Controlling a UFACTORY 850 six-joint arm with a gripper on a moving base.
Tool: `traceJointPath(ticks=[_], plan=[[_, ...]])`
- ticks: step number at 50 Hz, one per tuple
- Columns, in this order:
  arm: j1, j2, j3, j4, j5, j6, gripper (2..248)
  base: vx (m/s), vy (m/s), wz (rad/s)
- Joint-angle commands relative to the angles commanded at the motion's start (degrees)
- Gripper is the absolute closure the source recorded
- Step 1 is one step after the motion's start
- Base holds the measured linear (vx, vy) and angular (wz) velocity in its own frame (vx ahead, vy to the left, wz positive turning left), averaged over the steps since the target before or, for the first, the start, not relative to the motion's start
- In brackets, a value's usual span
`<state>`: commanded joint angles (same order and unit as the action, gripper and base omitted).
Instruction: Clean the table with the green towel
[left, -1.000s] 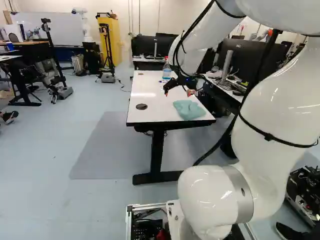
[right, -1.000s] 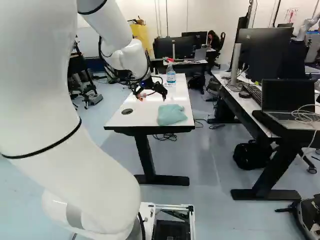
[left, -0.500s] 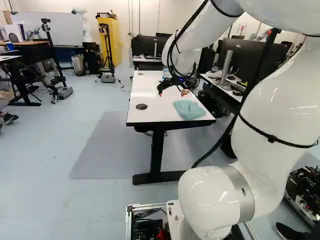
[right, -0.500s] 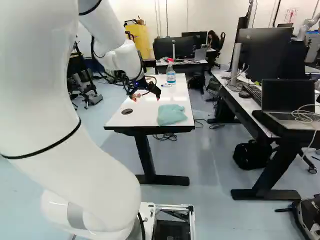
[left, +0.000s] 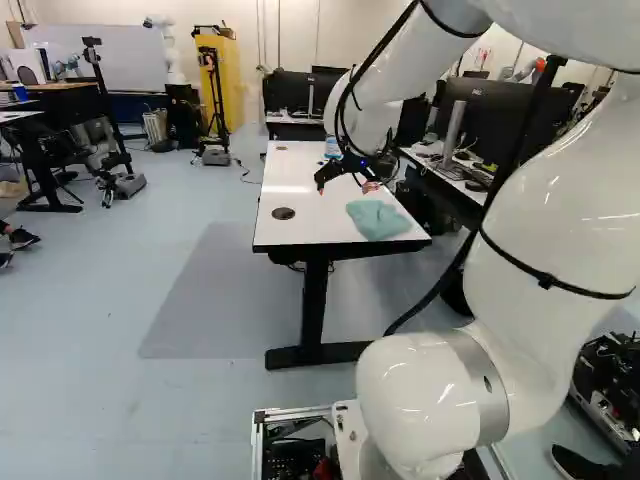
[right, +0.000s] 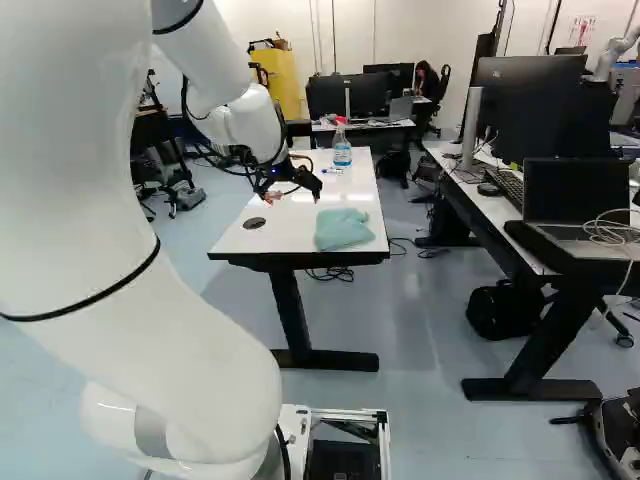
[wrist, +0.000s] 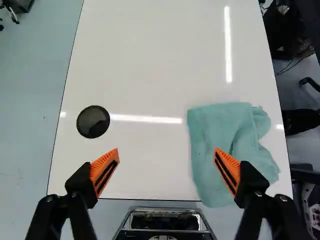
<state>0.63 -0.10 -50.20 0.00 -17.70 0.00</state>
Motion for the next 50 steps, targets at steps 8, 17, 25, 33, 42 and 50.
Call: traceJointPath(ticks=[8, 17, 25, 33, 42, 50], plan=[[-0.02, 0.45, 1.26, 0.0, 1.89, 0.0, 3, 0.0, 0.0, 0.0], [-0.04, 1.08, 3.04, 0.0, 4.56, 0.0, 3, 0.0, 0.0, 0.0], [-0.07, 1.73, 4.84, 0.0, 7.25, 0.0, 3, 0.0, 0.0, 0.0], [-0.1, 2.48, 6.96, 0.0, 10.42, 0.0, 3, 0.0, 0.0, 0.0], [-0.14, 3.47, 9.73, 0.0, 14.57, 0.0, 3, 0.0, 0.0, 0.0], [-0.17, 4.43, 12.43, 0.0, 18.62, 0.0, 3, 0.0, 0.0, 0.0]])
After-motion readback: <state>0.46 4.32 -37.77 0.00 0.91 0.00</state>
